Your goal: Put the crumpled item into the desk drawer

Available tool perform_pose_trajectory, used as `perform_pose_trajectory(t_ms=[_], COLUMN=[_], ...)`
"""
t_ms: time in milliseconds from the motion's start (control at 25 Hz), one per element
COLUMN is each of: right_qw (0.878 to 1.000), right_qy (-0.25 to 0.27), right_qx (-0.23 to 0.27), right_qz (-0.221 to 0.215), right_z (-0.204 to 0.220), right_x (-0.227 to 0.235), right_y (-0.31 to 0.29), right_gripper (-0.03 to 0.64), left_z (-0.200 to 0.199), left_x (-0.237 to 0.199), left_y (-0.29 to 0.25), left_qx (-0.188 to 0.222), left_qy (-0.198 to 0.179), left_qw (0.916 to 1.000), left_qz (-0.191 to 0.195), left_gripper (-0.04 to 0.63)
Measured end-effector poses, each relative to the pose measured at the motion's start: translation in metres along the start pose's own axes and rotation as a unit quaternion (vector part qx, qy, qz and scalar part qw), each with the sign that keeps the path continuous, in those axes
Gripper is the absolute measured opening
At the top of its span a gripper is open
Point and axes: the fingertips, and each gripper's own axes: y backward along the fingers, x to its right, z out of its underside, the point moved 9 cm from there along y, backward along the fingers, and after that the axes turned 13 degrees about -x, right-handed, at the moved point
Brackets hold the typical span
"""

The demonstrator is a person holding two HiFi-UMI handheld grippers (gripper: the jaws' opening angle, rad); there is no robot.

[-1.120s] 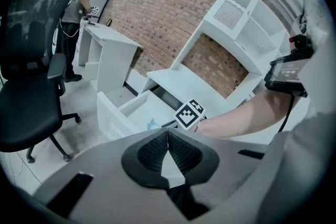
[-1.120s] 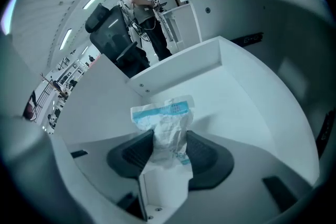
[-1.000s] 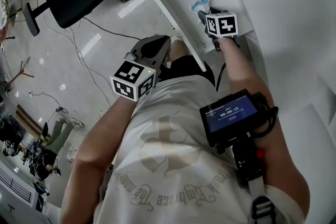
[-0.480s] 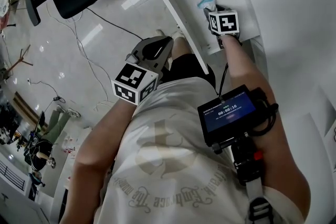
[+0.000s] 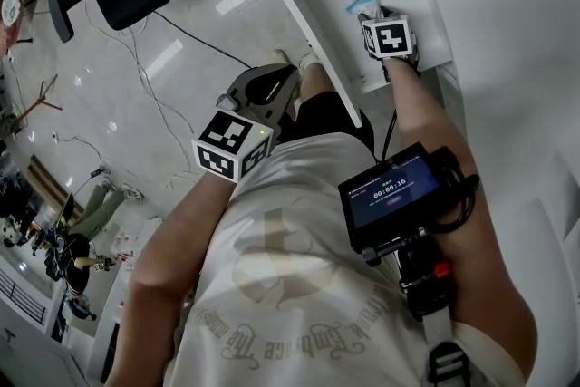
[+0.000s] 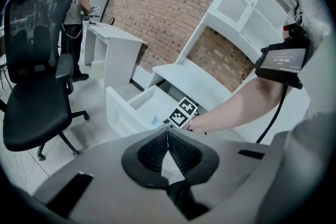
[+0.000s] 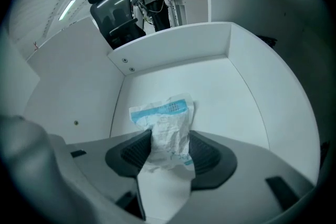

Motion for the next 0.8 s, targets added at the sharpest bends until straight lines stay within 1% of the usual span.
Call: perform_pose_trajectory(t_ms=[120,280,560,800], right_qw=[1.000,1.000,0.999,0.998], right_qy=[0.021,0.017,0.023,0.014], right_qx=[-0.007,-0.004,0.035,0.055], right_qz=[0.004,-0.011,-0.010,-0.016], right_z=[0.001,0.004,0.009,0.010], right_x=[0.001,0.002,-0.008,-0.011], right_y=[-0.003,-0.005,0.000,0.003], right_gripper=[0.246,0.267,0.273,0.272], left_z=[0.000,-0.004,-0.006,-0.008], left_x=[0.004,0.006,0.006,0.004], left_y=[-0.002,-0.006,-0.014,-0.016], left_qx=[-0.008,-0.012,-0.019,-0.021], left_qy=[-0.013,-0.029,-0.055,-0.070], left_qw=[0.9999,0.9995,0.9982,0.9972], left_qz=[0.002,0.004,0.016,0.018], left_gripper=[0.021,0.021,0.021,0.021])
